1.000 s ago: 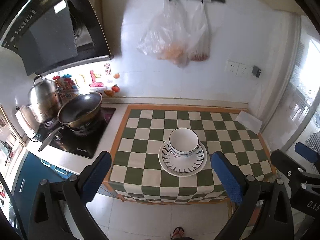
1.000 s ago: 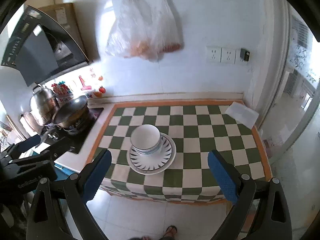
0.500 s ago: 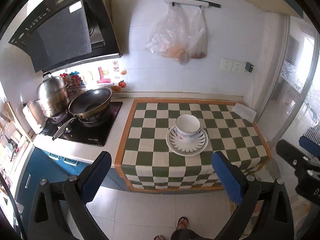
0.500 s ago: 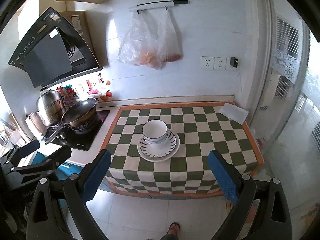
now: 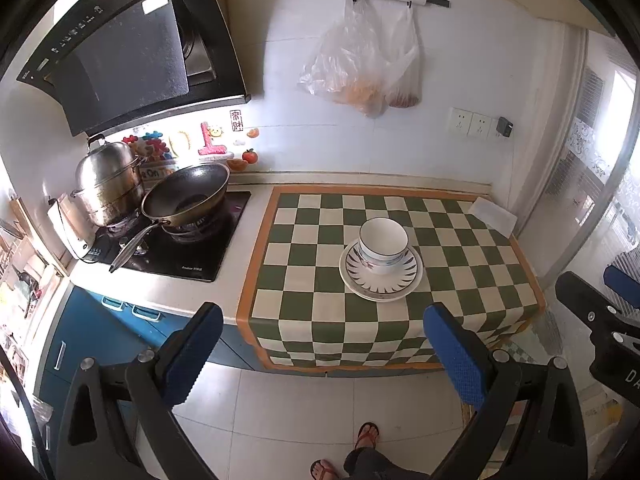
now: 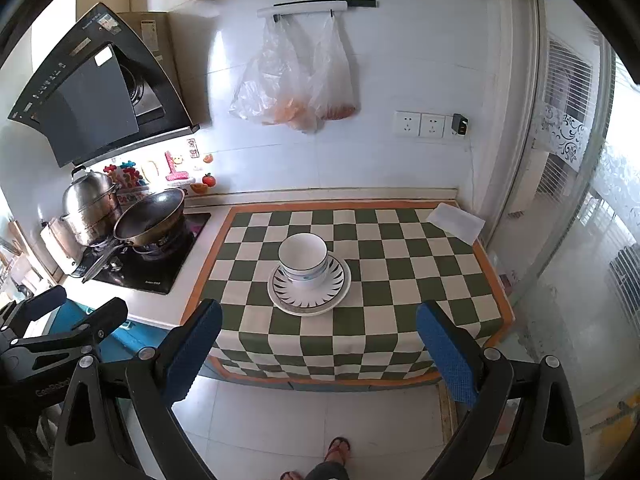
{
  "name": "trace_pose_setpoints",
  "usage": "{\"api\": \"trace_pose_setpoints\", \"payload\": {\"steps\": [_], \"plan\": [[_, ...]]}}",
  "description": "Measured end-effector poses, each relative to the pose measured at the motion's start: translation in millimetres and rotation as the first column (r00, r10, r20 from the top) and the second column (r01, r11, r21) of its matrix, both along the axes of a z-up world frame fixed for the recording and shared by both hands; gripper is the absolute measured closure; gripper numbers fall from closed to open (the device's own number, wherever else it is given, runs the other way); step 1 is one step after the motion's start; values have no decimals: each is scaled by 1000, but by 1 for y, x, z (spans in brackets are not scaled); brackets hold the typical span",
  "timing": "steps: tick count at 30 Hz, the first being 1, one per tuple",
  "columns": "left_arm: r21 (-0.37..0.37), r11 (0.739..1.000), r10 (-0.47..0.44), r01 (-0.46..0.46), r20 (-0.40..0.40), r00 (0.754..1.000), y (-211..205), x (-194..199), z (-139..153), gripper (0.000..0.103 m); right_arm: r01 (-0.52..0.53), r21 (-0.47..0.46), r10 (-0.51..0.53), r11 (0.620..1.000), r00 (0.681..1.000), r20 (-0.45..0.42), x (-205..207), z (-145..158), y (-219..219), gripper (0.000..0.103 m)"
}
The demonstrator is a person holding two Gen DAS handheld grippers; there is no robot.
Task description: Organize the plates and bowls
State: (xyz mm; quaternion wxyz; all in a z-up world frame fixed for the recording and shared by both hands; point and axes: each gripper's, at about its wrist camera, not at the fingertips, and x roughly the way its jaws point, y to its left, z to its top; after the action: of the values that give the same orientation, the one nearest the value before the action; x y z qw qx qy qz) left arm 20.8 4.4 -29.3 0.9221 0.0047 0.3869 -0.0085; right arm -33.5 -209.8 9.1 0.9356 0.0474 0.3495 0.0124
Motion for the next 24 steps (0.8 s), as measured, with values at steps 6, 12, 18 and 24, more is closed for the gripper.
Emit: {"api": "trace_pose_setpoints", "payload": {"steps": [6,12,18,24], "plan": [[-2,1000,2,-2,-2,1000,1,2,0,0,7,-4,-8,1000,1000,-7,8,-2,-2,3],[-5,1000,0,0,-2,1000,3,4,0,0,5,0,-5,1000,1000,-23,13,-7,-1,3],[-9,1000,-2,2,-7,1000,1,7,-2,0,13,4,-13,1000,999,-35,16,-12,-4,3],[-9,1000,-1,1,-12,1000,-1,7,-3,0,18,2,-18,1000,999,-42,17,-16,-5,3]]}}
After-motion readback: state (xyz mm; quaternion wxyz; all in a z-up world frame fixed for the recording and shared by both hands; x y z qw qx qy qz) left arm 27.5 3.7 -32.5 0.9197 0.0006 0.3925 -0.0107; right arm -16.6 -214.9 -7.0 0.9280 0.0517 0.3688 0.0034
